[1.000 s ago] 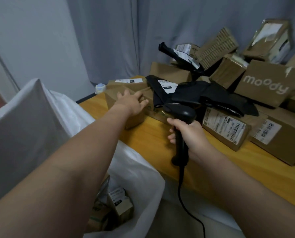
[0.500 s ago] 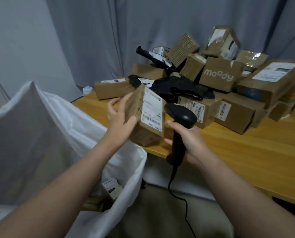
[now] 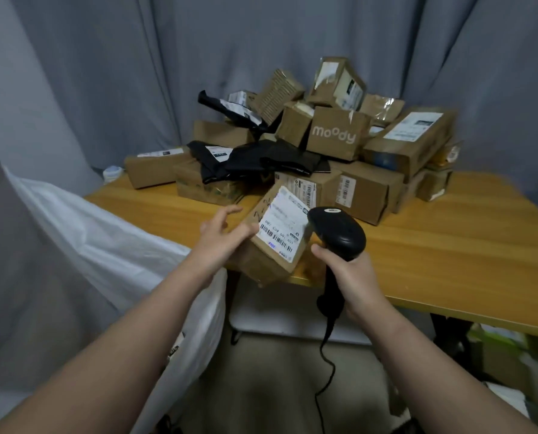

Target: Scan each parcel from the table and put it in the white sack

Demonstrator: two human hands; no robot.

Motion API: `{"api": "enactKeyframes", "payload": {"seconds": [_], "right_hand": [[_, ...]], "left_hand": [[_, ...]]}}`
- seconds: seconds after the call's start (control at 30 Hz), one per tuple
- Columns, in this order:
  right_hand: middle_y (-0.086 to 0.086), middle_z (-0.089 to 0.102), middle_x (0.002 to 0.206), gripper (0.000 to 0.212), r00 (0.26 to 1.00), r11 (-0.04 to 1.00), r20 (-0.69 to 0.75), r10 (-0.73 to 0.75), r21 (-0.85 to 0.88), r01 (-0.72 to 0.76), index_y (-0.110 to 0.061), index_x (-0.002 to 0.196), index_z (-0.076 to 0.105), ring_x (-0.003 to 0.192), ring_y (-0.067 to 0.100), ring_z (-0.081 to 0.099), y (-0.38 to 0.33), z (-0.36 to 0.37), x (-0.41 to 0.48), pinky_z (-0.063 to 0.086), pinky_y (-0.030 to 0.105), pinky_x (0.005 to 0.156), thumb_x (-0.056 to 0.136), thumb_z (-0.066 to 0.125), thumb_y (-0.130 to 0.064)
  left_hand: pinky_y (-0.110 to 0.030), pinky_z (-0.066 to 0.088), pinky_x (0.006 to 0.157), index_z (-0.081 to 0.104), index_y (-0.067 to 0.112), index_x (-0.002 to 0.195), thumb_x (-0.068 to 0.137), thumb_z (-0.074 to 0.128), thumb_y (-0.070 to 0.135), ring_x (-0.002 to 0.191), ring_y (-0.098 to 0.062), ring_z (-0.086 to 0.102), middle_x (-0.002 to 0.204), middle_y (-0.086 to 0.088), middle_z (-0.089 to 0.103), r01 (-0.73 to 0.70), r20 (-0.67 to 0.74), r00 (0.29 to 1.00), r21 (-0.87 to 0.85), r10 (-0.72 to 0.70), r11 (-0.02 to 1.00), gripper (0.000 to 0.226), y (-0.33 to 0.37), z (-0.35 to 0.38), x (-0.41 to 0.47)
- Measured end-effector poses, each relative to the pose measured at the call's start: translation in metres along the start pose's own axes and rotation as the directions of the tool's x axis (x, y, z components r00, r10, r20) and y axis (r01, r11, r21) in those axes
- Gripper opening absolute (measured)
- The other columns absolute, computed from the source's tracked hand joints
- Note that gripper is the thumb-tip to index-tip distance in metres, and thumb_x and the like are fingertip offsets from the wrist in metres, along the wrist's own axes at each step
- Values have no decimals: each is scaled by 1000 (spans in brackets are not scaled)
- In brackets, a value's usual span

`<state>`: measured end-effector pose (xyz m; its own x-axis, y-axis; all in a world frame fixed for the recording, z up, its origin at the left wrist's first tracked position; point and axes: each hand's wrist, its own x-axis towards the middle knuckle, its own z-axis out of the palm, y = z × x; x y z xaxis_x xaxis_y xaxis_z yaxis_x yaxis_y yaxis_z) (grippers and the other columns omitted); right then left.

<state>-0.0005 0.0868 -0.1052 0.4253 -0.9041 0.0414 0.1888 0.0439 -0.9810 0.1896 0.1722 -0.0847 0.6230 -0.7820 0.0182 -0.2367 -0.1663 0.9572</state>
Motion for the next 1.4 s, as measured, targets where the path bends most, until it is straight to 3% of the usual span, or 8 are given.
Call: {"api": "enactKeyframes", "payload": {"seconds": [0.13,0.27,0.57,0.83,1.07,1.2,1.3,1.4], "right_hand": [[-19,64,98,35,992,987,35,-125,-95,127,-34,100,62,91,-8,55,-14,-9,10,44,12,74,80,75,-8],[-11,63,108,49,983,966,79,-163,-190,176,-16,124,58,93,-11,52,-13,-6,20,40,-1,65,79,76,-10],[-10,64,110,44,980,942,111,-165,-277,190,-19,121,61,94,-10,53,-11,-13,29,41,2,66,80,76,-14],[-23,57,97,40,982,943,62,-179,-274,189,-28,112,57,87,-12,49,-28,-20,28,39,3,64,80,75,-12],[-20,63,95,30,990,987,95,-101,-114,111,-31,103,60,85,-10,57,-26,-15,13,44,7,65,84,71,-12],[-11,67,95,24,997,991,52,-56,-117,62,-32,100,61,86,2,62,-14,-22,6,51,22,74,84,72,-17],[2,65,68,8,998,975,48,-26,-219,36,-19,92,66,55,12,60,-11,-32,0,52,24,54,85,71,-20],[-4,56,46,5,994,954,79,-69,-286,89,-15,87,66,41,12,51,-10,-37,-8,45,23,42,86,71,-16]], "left_hand": [[-26,29,104,26,33,143,75,79,34,120,-14,29,125,2,20,-312,102,949,407,297,858,86,43,-10,14],[-23,25,102,8,32,151,72,81,36,128,-13,26,137,2,17,-491,293,870,437,397,754,107,50,3,23],[-44,19,118,-26,28,147,62,86,44,145,-22,15,159,-4,8,-153,58,988,215,144,965,141,-35,33,13],[-43,31,111,11,27,148,70,80,34,131,-21,30,142,-5,26,-230,-64,965,247,253,941,104,3,32,18],[-43,37,105,50,28,108,77,72,46,126,-28,34,126,-4,36,-302,159,953,506,257,808,42,58,28,34],[-42,23,116,26,34,142,69,82,43,139,-21,17,152,-1,7,-371,58,926,321,373,871,93,16,44,18],[-32,19,113,-3,31,150,65,87,30,134,-9,18,153,-4,7,-304,-72,945,158,318,939,124,-11,57,8],[-45,22,118,-3,33,151,57,88,42,142,-15,20,155,-3,18,-248,-53,965,126,257,960,131,-27,67,12]]}}
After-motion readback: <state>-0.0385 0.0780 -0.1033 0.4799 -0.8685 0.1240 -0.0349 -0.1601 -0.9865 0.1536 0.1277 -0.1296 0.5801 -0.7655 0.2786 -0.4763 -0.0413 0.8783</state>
